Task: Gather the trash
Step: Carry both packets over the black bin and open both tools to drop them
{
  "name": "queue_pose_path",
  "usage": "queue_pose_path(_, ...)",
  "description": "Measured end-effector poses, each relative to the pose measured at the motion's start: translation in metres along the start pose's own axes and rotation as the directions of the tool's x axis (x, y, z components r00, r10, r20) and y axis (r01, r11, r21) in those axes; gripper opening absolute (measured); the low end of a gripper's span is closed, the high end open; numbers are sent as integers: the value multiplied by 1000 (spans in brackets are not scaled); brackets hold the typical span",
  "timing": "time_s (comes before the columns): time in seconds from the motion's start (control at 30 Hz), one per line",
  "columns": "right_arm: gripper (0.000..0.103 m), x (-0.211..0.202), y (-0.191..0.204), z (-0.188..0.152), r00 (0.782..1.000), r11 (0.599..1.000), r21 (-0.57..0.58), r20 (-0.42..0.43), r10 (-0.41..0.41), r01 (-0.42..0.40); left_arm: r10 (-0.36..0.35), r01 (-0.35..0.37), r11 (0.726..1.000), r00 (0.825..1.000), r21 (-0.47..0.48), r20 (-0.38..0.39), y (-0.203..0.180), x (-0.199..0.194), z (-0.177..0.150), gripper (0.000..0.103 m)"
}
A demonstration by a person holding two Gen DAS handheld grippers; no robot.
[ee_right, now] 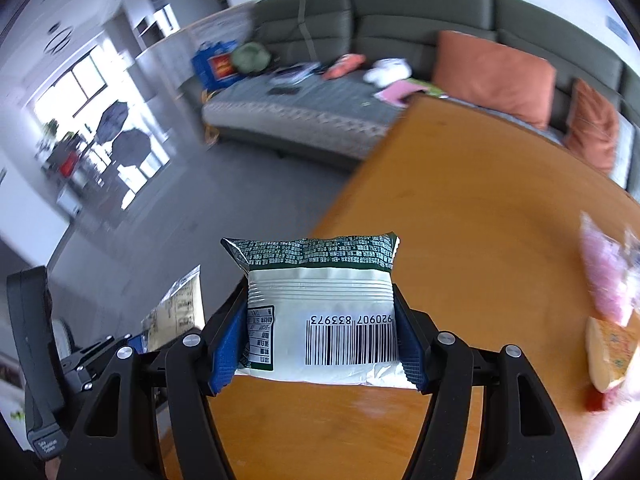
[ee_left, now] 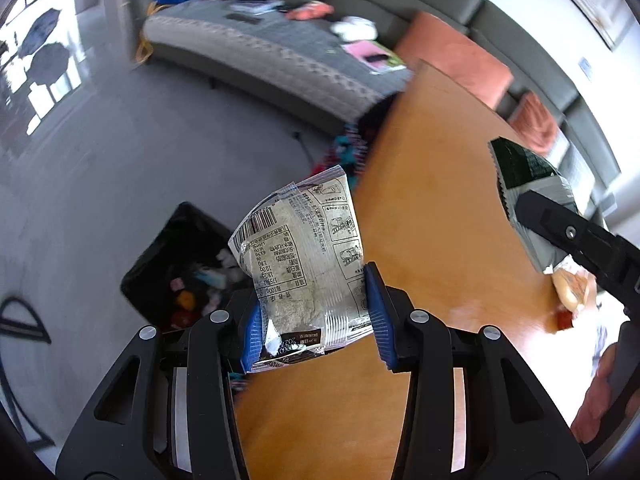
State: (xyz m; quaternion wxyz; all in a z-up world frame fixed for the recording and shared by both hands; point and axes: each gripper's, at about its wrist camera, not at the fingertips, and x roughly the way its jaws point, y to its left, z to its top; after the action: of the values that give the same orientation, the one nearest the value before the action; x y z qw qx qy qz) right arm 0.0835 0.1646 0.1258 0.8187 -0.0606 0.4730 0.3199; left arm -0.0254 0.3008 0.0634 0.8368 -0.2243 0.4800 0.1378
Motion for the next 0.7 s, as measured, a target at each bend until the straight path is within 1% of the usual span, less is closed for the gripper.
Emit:
queue_pose_path(0.17, 66, 26, 55, 4, 998, 995, -81, -42, 53, -56, 57, -56, 995, 998, -87, 4, 58, -5, -1, 44)
queue_pose_path(0.3, 66, 47, 92, 6, 994, 987, -130, -77, 81, -91, 106, -106, 982, 994, -154, -9, 102, -6, -6, 44)
queue_pose_path(0.5, 66, 80, 145, 11, 983, 970, -196, -137, 119, -145, 154, -160, 961, 987, -224, -46, 153, -2, -12, 44)
queue_pose_path(0.6, 66, 91, 161, 14, 979, 962, -219, -156, 131, -163, 175, -184, 953, 983, -241, -59, 170, 0, -11, 44)
queue_pose_path(0.67, 69, 100, 175, 18, 975, 957, -225, -170, 147, -183, 189, -200, 948, 980, -247, -66, 179, 3, -8, 45)
queue_pose_path(0.7, 74, 105, 182, 20, 970, 954, -224, -185, 159, -199, 203, -215, 943, 976, -253, -73, 185, 5, -6, 45)
